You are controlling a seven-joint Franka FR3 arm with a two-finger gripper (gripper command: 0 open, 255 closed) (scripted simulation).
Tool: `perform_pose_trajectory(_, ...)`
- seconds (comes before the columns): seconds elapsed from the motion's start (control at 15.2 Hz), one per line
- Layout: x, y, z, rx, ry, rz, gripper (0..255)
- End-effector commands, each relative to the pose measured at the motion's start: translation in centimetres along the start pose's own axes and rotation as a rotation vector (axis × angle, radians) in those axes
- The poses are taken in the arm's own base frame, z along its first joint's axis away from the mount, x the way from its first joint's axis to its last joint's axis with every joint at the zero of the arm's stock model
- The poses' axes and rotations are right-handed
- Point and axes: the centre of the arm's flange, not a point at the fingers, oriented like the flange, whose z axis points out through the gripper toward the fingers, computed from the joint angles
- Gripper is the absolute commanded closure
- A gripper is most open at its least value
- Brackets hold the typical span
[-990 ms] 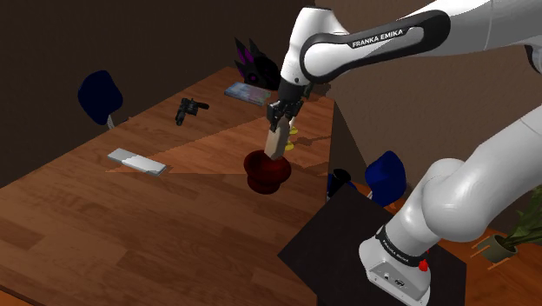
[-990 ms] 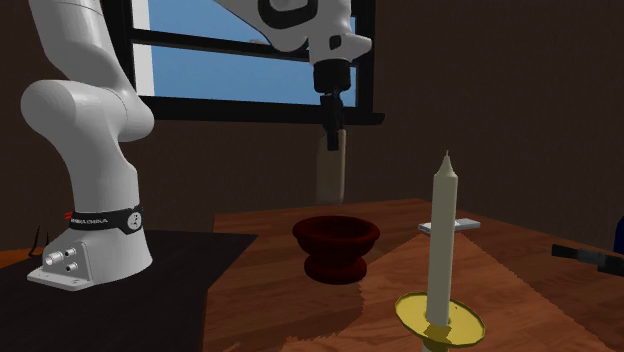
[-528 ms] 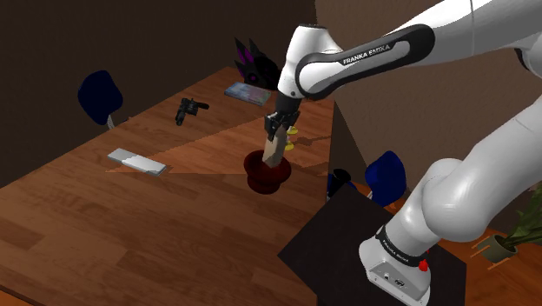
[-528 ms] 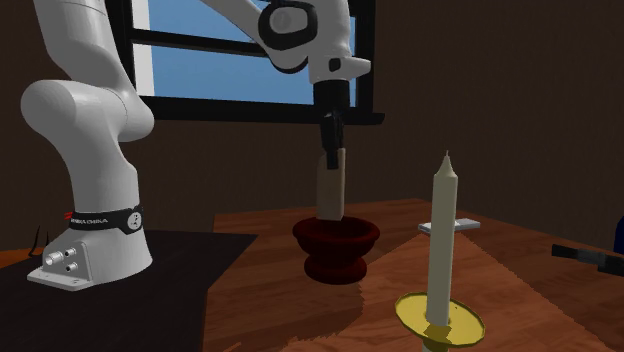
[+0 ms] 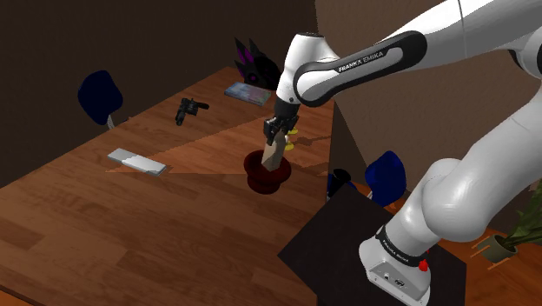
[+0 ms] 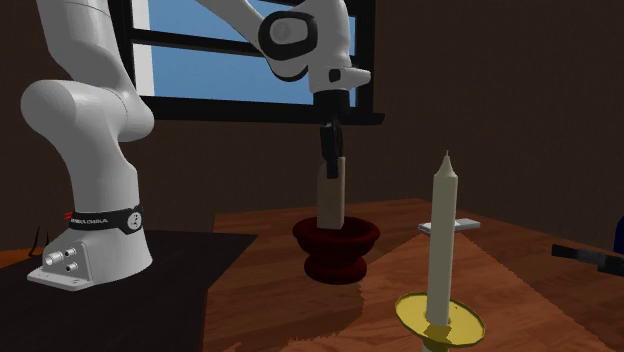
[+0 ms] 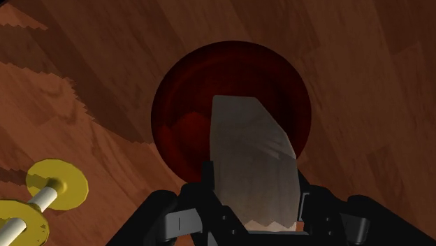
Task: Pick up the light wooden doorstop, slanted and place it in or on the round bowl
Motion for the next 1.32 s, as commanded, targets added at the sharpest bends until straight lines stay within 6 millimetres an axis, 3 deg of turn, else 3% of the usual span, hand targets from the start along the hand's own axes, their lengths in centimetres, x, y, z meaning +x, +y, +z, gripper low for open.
perform_pose_trajectory(0.0, 0.0, 0.0, 0.0, 0.0, 0.001, 0.0, 255)
perform_pose_trajectory(0.07, 0.0, 0.0, 0.0, 0.0, 0.001, 0.0, 255)
perform_pose_trajectory(0.13, 0.0, 0.0, 0.0, 0.0, 0.001, 0.0, 0)
perform_pose_trajectory(0.46, 0.0, 0.0, 0.0, 0.0, 0.001, 0.0, 0)
perform_pose_trajectory(0.73, 0.0, 0.0, -5.0, 0.0, 0.001, 0.0, 0)
perform_pose_trajectory(1.25, 0.0, 0.0, -5.0, 0.0, 0.001, 0.0, 0)
